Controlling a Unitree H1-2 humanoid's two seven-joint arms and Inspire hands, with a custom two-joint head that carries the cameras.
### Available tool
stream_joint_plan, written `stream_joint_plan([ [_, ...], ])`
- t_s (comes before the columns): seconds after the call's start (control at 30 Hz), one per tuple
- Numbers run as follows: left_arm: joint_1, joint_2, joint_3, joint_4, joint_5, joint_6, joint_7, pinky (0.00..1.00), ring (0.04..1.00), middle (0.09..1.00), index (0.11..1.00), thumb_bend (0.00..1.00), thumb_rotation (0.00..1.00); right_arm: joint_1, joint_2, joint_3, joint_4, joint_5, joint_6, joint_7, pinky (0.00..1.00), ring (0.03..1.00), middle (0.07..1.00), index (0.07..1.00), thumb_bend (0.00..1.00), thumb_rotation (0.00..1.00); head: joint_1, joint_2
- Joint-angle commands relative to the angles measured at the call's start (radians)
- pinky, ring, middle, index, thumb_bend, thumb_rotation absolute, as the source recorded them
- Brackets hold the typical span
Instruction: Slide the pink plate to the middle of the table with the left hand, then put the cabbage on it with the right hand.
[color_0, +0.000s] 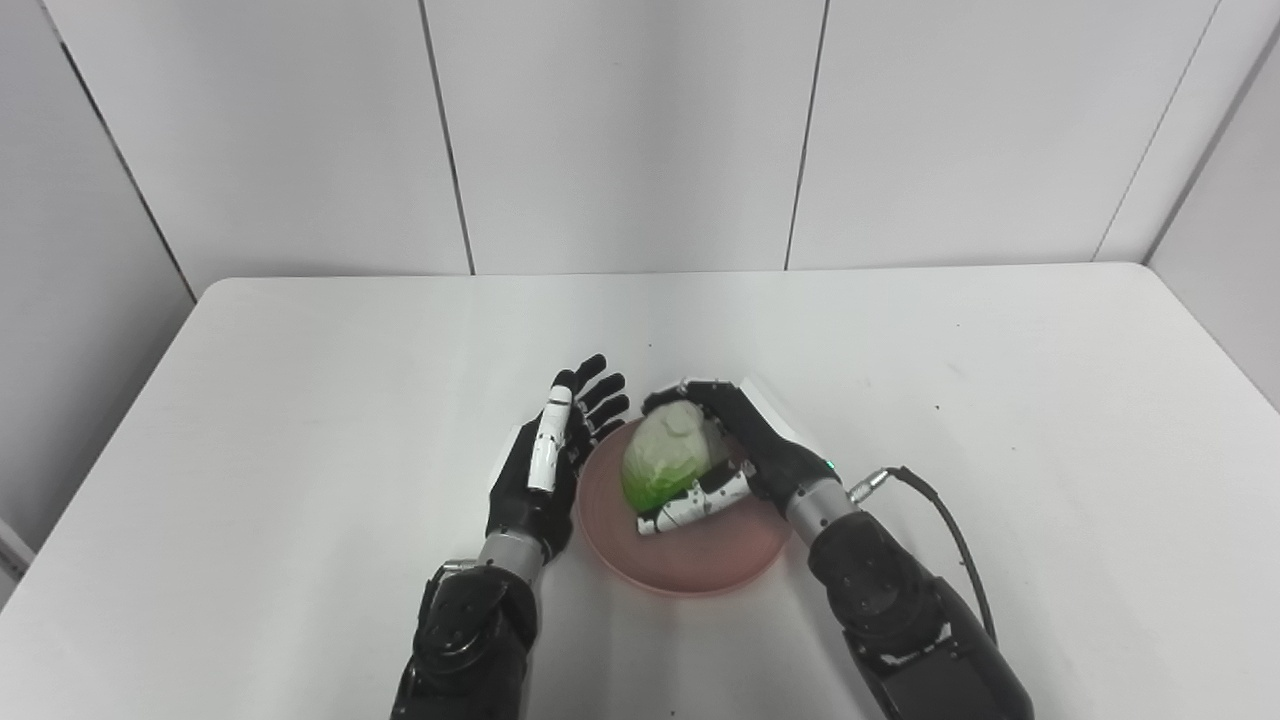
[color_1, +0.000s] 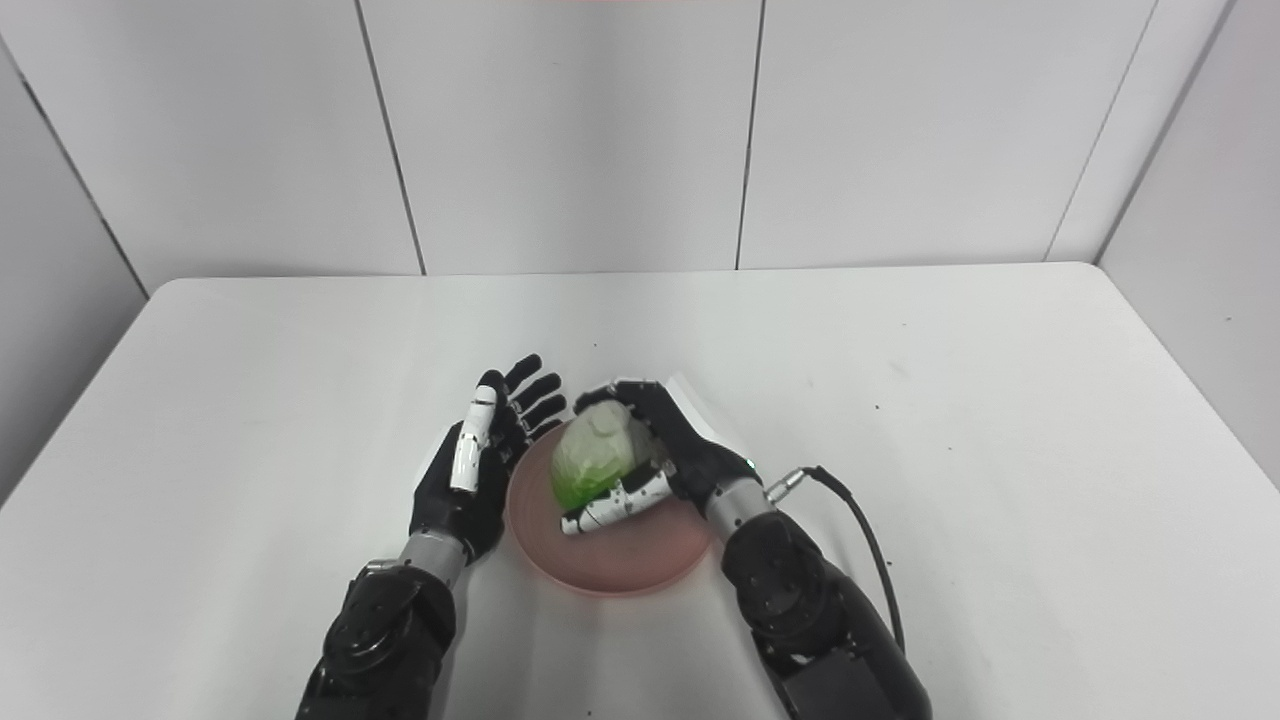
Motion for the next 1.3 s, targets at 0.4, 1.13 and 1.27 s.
stream_joint_plan([
  [0.4, -0.014, 0.001, -0.001, -0.018, 0.006, 0.016, 0.005, 0.89, 0.864, 0.863, 0.866, 0.45, 1.0, -0.021, -0.003, 0.001, 0.038, -0.03, -0.105, -0.015, 0.38, 0.443, 0.46, 0.51, 0.53, 0.0, -0.004, 0.004],
  [1.13, -0.01, 0.009, 0.0, -0.006, 0.003, -0.009, -0.006, 0.84, 0.853, 0.863, 0.871, 0.44, 1.0, -0.024, -0.047, -0.008, -0.164, -0.008, 0.005, 0.164, 0.76, 0.852, 0.889, 0.936, 1.0, 0.47, -0.011, 0.001],
  [1.27, -0.009, 0.014, -0.003, -0.008, 0.007, -0.005, -0.008, 0.84, 0.856, 0.862, 0.873, 0.44, 1.0, -0.021, -0.038, -0.027, -0.171, 0.021, -0.004, 0.16, 0.81, 0.884, 0.923, 0.96, 1.0, 0.46, -0.011, 0.0],
])
